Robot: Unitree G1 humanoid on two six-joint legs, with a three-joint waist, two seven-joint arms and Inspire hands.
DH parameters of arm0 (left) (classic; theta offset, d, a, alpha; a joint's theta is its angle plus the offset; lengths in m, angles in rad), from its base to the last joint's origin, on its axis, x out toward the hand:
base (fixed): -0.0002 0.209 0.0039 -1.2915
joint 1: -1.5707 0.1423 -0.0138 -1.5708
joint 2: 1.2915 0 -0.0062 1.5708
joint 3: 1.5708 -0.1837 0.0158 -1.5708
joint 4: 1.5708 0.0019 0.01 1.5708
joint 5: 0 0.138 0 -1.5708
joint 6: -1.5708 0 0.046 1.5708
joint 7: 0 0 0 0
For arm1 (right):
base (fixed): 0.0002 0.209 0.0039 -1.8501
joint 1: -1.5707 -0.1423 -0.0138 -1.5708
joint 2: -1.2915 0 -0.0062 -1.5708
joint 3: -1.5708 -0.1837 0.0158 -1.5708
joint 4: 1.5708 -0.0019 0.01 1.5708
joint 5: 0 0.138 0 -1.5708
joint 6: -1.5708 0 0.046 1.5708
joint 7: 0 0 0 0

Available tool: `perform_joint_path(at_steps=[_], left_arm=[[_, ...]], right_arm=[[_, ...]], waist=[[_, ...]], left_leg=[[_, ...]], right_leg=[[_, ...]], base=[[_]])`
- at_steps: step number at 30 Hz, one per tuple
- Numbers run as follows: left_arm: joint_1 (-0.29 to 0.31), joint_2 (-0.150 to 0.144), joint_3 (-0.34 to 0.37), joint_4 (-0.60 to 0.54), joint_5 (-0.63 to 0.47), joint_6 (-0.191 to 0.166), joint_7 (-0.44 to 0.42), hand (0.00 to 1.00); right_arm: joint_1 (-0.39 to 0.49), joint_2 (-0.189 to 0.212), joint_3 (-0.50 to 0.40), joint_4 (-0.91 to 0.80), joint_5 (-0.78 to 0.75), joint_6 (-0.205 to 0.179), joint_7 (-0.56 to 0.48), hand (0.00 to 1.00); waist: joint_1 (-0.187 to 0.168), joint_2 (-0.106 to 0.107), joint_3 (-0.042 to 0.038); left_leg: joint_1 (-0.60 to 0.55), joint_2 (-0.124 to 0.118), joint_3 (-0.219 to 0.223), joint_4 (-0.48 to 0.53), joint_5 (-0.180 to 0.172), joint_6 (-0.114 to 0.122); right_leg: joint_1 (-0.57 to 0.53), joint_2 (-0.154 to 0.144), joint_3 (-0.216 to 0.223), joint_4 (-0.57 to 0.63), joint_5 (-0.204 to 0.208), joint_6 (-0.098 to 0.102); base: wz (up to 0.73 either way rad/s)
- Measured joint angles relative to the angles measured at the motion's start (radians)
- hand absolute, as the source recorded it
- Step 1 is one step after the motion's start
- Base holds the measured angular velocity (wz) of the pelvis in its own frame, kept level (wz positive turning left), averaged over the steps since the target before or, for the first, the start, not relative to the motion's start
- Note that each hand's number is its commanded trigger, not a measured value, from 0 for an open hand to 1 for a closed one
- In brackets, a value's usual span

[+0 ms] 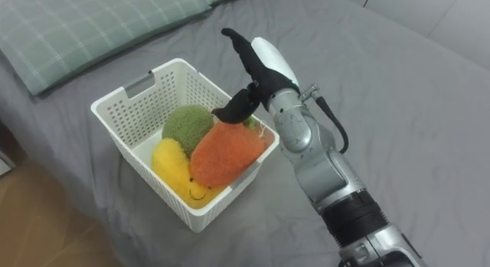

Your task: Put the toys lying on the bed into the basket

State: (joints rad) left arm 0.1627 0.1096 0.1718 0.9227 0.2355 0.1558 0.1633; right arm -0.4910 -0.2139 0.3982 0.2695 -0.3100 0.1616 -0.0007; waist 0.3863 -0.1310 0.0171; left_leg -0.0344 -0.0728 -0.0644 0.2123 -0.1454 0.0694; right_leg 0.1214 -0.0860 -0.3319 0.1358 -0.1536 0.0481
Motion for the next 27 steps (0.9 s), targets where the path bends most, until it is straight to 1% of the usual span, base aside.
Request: perform_joint_path(at_steps=[8,12,13,15,16,17,18,19,20,21,23,24,25,26,27], left_arm=[[0.001,0.000,-0.003,0.000,0.000,0.000,-0.009,0.00],[0.003,0.001,-0.012,0.000,-0.001,0.000,-0.008,0.00],[0.009,0.002,-0.014,0.000,-0.006,-0.004,-0.008,0.00],[0.017,0.002,-0.013,-0.001,-0.008,-0.005,-0.006,0.00],[0.025,0.002,-0.012,-0.001,-0.007,-0.005,-0.004,0.00],[0.027,0.003,-0.011,0.000,-0.007,-0.006,-0.004,0.00],[0.031,0.003,-0.009,0.000,-0.008,-0.006,-0.003,0.00],[0.032,0.003,-0.009,0.000,-0.007,-0.007,-0.003,0.00],[0.032,0.004,-0.009,0.000,-0.007,-0.009,-0.003,0.00],[0.032,0.004,-0.009,0.000,-0.007,-0.011,-0.003,0.00],[0.034,0.003,-0.008,0.000,-0.007,-0.012,-0.003,0.00],[0.034,0.002,-0.008,0.000,-0.008,-0.013,-0.003,0.00],[0.034,0.001,-0.009,0.000,-0.008,-0.014,-0.002,0.00],[0.034,0.000,-0.009,0.000,-0.008,-0.015,-0.001,0.00],[0.034,-0.001,-0.009,0.000,-0.008,-0.017,0.000,0.00]], right_arm=[[0.000,0.000,0.000,0.000,0.023,0.000,-0.012,0.00],[0.000,0.000,-0.002,0.000,0.043,0.000,-0.033,0.00],[0.000,0.000,-0.014,0.000,0.073,-0.002,-0.034,0.00],[0.009,-0.002,-0.049,0.000,0.112,-0.012,-0.039,0.00],[0.016,-0.002,-0.076,0.000,0.135,-0.017,-0.045,0.00],[0.018,-0.002,-0.088,0.000,0.153,-0.019,-0.048,0.00],[0.023,-0.002,-0.117,0.000,0.185,-0.025,-0.053,0.00],[0.029,-0.003,-0.148,0.000,0.198,-0.032,-0.063,0.00],[0.032,-0.005,-0.159,0.000,0.200,-0.034,-0.073,0.00],[0.041,-0.010,-0.183,-0.001,0.205,-0.041,-0.088,0.00],[0.053,-0.016,-0.215,-0.004,0.228,-0.042,-0.100,0.00],[0.070,-0.020,-0.236,-0.017,0.234,-0.045,-0.108,0.00],[0.087,-0.024,-0.253,-0.030,0.235,-0.054,-0.112,0.00],[0.095,-0.024,-0.263,-0.039,0.235,-0.057,-0.112,0.00],[0.110,-0.028,-0.279,-0.055,0.235,-0.063,-0.118,0.00]], waist=[[-0.003,-0.002,-0.0014],[-0.018,-0.003,-0.0019],[-0.029,-0.003,-0.0017],[-0.036,-0.003,-0.0016],[-0.036,-0.002,-0.0009],[-0.038,-0.002,-0.0009],[-0.060,-0.001,-0.0004],[-0.078,0.004,0.0029],[-0.083,0.004,0.0027],[-0.092,0.005,0.0025],[-0.112,0.010,0.0019],[-0.123,0.013,0.0002],[-0.138,0.015,-0.0034],[-0.141,0.019,-0.0047],[-0.151,0.027,-0.0080]], left_leg=[[0.002,0.001,0.003,0.000,0.000,0.000],[0.004,0.001,0.005,-0.001,0.000,0.000],[0.008,0.001,0.005,-0.001,0.000,0.000],[0.020,0.001,0.011,0.000,0.000,0.001],[0.032,0.004,0.025,-0.006,0.000,0.001],[0.038,0.006,0.032,-0.008,0.000,0.001],[0.039,0.006,0.031,-0.008,-0.001,0.002],[0.039,0.006,0.031,-0.009,-0.001,0.002],[0.039,0.007,0.033,-0.009,-0.001,0.002],[0.041,0.008,0.039,-0.010,-0.002,0.002],[0.044,0.010,0.047,-0.010,-0.002,0.001],[0.044,0.011,0.051,-0.010,-0.002,0.001],[0.044,0.011,0.053,-0.011,-0.002,0.001],[0.044,0.012,0.056,-0.011,-0.002,0.002],[0.043,0.014,0.062,-0.013,-0.002,0.002]], right_leg=[[-0.001,-0.001,0.001,0.001,0.000,0.000],[0.000,0.000,0.005,0.001,0.000,0.000],[0.005,0.000,0.006,0.001,0.000,0.000],[0.013,0.000,0.015,0.000,0.000,0.000],[0.017,0.001,0.031,0.000,0.000,0.000],[0.019,0.001,0.031,0.000,0.000,0.000],[0.023,0.001,0.028,0.000,0.000,0.000],[0.024,0.001,0.031,0.001,0.000,0.000],[0.023,0.001,0.031,0.001,0.000,0.000],[0.021,0.001,0.038,0.002,0.000,0.000],[0.020,0.002,0.054,0.004,0.000,0.000],[0.017,0.002,0.056,0.005,0.000,0.000],[0.015,0.002,0.057,0.008,0.000,0.000],[0.012,0.002,0.058,0.011,0.000,0.000],[0.004,0.002,0.062,0.018,0.000,0.000]], base=[[0.00],[0.00],[0.00],[-0.10],[-0.23],[-0.20],[-0.07],[0.00],[-0.09],[-0.16],[-0.15],[-0.10],[-0.11],[-0.13],[-0.19]])
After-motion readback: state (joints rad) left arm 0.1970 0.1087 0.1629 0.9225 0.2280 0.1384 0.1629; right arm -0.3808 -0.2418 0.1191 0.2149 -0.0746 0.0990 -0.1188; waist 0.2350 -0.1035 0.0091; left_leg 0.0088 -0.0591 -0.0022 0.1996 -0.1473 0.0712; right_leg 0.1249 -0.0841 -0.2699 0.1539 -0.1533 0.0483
